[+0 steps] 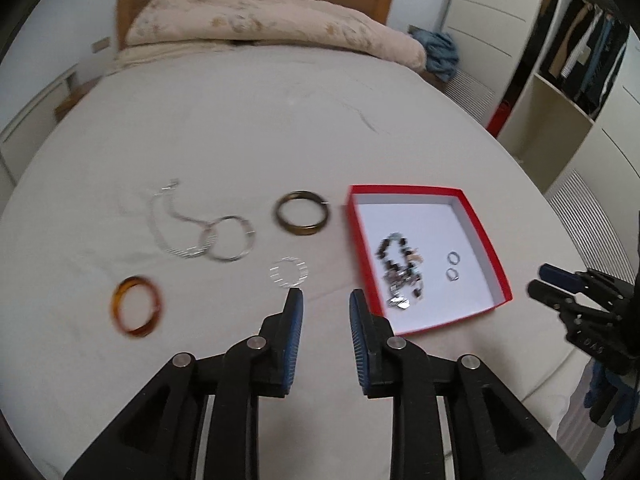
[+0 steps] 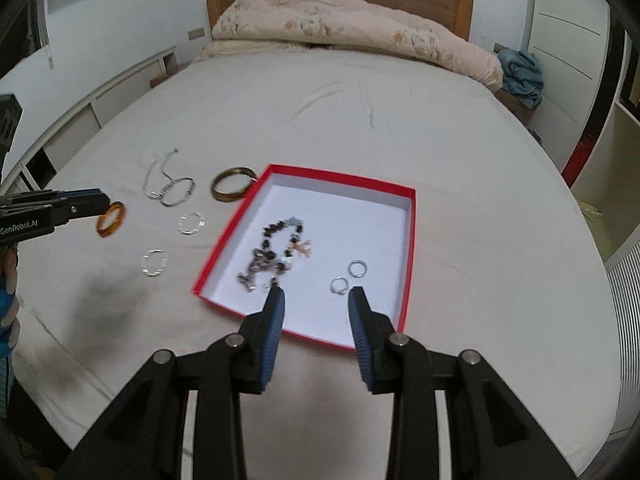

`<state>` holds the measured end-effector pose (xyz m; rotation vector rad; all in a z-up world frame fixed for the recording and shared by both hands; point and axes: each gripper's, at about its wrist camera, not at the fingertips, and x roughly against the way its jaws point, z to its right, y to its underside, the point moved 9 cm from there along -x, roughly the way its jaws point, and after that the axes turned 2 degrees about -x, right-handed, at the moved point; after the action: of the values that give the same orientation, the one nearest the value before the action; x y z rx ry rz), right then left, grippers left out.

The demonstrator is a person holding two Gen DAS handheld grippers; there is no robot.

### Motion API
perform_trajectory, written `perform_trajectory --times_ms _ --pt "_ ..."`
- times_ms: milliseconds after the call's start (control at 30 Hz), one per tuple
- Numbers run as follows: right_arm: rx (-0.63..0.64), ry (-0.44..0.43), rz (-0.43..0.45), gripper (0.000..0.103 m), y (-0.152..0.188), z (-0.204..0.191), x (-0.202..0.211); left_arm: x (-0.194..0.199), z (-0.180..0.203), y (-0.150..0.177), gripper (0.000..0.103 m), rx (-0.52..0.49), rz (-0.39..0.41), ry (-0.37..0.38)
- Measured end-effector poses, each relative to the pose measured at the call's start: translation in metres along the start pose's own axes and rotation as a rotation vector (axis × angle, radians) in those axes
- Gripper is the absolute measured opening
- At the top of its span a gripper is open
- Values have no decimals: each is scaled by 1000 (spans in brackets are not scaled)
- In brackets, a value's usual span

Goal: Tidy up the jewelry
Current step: 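Withdraw both tools from the box and pull back from the bed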

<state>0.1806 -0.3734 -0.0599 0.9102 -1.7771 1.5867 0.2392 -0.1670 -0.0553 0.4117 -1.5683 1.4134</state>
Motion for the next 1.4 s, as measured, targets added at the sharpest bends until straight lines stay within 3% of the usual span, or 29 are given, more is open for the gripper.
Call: perform_trajectory --times_ms 67,400,467,967,1400 --pt "2 -10 17 32 2 -10 14 15 -15 7 33 16 10 -28" --pt "30 -78 117 32 7 -66 76 108 -79 44 40 105 100 -147" --pt "37 -89 135 32 10 -77 88 123 -85 53 47 118 115 -162" --pt "94 -128 284 32 29 -130 192 239 -129 127 48 186 243 -255" --pt "109 -170 329 32 38 -155 220 291 -176 191 48 319 322 -323"
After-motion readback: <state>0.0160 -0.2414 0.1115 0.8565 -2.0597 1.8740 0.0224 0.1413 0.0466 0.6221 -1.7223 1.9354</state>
